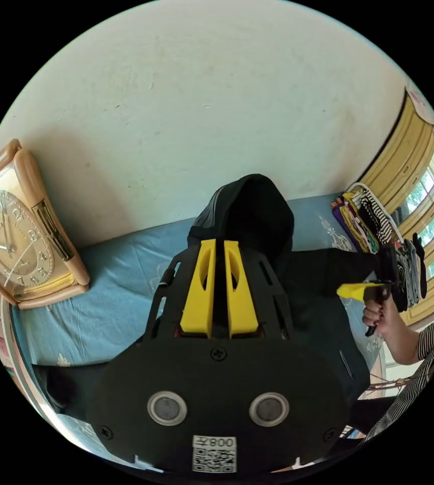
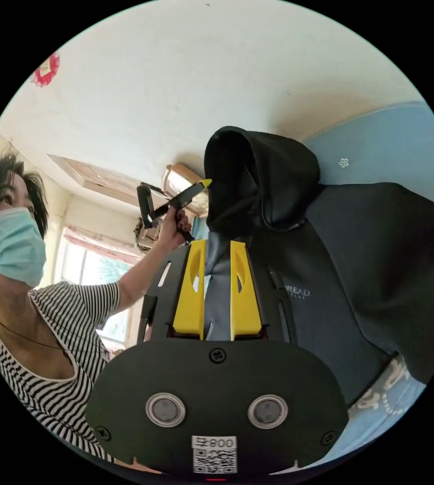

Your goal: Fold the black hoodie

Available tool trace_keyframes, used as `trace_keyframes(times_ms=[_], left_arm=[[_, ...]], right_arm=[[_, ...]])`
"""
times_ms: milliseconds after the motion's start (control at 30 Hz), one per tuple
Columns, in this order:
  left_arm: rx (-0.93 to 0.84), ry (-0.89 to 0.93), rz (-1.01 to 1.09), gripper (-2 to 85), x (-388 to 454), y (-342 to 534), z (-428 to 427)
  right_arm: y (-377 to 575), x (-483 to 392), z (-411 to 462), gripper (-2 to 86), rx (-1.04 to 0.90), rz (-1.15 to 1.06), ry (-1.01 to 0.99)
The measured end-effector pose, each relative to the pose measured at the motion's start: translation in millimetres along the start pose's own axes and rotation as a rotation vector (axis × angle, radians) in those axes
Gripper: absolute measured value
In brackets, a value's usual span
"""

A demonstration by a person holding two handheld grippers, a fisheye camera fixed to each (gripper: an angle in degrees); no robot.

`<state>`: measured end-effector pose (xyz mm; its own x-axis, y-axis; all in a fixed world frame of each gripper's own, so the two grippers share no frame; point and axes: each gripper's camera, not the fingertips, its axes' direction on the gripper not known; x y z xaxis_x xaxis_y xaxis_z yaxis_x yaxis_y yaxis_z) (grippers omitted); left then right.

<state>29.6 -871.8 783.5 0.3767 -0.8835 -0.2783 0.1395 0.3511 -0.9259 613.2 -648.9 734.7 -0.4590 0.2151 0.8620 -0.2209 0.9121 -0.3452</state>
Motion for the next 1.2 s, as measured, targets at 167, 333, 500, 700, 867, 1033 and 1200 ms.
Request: trace_keyframes(times_ms=[167,333,500,700,867,1033,1200], left_arm=[[-0.005,0.024,0.103,2.1,38.7,41.7,-29.1],[-0.048,0.02,0.211,2.3,66.5,68.1,-37.6],[-0.086,0.009,0.302,2.2,88.2,83.9,-36.5],[-0.137,-0.032,0.387,2.1,102.3,96.1,-31.8],[-0.187,-0.016,0.391,2.6,95.9,109.7,-31.2],[-0.195,0.131,0.267,4.3,67.8,121.2,-28.7],[-0.115,0.38,0.062,8.2,23.2,119.2,-30.2]], right_arm=[[-47.8,27.7,-15.6,10.0,0.131,0.116,-0.28],[-74.7,45.2,-44.4,9.6,0.208,0.193,-0.319],[-112.9,46.1,-58.3,9.6,0.18,0.211,-0.342],[-137.2,55.1,-64.4,5.4,0.154,0.265,-0.408],[-117.2,48.5,-95.2,2.6,0.088,0.155,-0.417],[-62.2,84.3,-122.4,1.8,0.045,0.266,-0.323],[-42.6,111.8,-116.4,1.8,0.025,0.336,-0.227]])
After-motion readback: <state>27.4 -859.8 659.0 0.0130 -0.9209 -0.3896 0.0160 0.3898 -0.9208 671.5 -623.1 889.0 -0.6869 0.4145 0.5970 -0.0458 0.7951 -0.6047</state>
